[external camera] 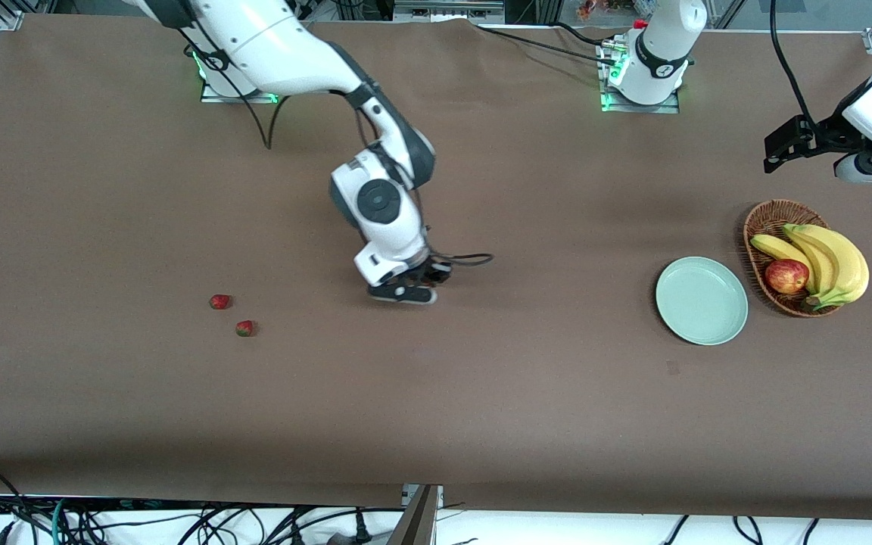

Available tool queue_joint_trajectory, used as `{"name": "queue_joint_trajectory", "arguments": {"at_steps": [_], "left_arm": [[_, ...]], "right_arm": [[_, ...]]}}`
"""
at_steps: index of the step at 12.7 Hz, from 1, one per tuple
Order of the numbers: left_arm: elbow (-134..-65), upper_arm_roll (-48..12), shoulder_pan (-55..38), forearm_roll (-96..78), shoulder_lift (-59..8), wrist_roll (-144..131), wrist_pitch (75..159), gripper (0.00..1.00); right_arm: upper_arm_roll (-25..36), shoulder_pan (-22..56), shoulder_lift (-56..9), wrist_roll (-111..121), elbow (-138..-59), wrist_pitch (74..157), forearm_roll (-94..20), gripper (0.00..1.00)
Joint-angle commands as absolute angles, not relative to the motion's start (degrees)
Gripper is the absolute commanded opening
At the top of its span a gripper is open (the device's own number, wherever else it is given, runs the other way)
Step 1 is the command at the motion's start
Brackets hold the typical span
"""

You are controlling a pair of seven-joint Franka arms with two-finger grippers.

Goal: Collect all strawberries into plate
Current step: 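Carry the strawberry with the right gripper to mid-table and release it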

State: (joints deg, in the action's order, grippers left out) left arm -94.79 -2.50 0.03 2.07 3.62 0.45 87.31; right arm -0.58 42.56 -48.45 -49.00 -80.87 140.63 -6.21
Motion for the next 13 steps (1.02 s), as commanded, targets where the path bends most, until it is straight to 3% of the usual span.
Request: {"name": "queue_joint_trajectory", "arguments": {"at_steps": [1, 4, 7, 8, 9, 10, 13], "left_arm": [[-93.78, -2.55, 0.35, 0.97, 3.52, 0.53, 86.22, 1.00], [-93.78, -2.20, 0.44, 0.35, 3.52, 0.00, 86.31, 1.00], [-93.69, -2.55, 0.09, 0.35, 2.29, 0.61, 85.08, 1.00], [-93.78, -2.55, 0.17, 0.35, 2.29, 0.70, 84.99, 1.00], [-93.78, -2.55, 0.18, 0.35, 2.20, 0.53, 84.73, 1.00], [-93.95, -2.64, 0.09, 0.26, 2.11, 0.53, 83.86, 1.00], [-93.87, -2.55, 0.44, 0.26, 0.97, 0.61, 82.09, 1.00]], "right_arm": [[0.09, 47.09, -54.66, -56.84, -74.45, 147.19, -6.59, 0.00], [0.09, 49.56, -55.54, -60.20, -73.48, 148.71, -6.59, 0.00], [0.18, 51.50, -59.84, -65.28, -66.73, 149.06, -6.42, 0.00], [0.26, 51.76, -60.46, -65.65, -65.93, 149.15, -6.42, 0.18], [0.26, 51.77, -60.38, -65.74, -65.92, 149.15, -6.15, 0.83], [0.70, 51.77, -60.12, -65.39, -65.92, 149.06, -5.98, 1.00], [1.14, 48.45, -56.53, -64.16, -65.83, 143.56, -5.98, 1.00]]}}
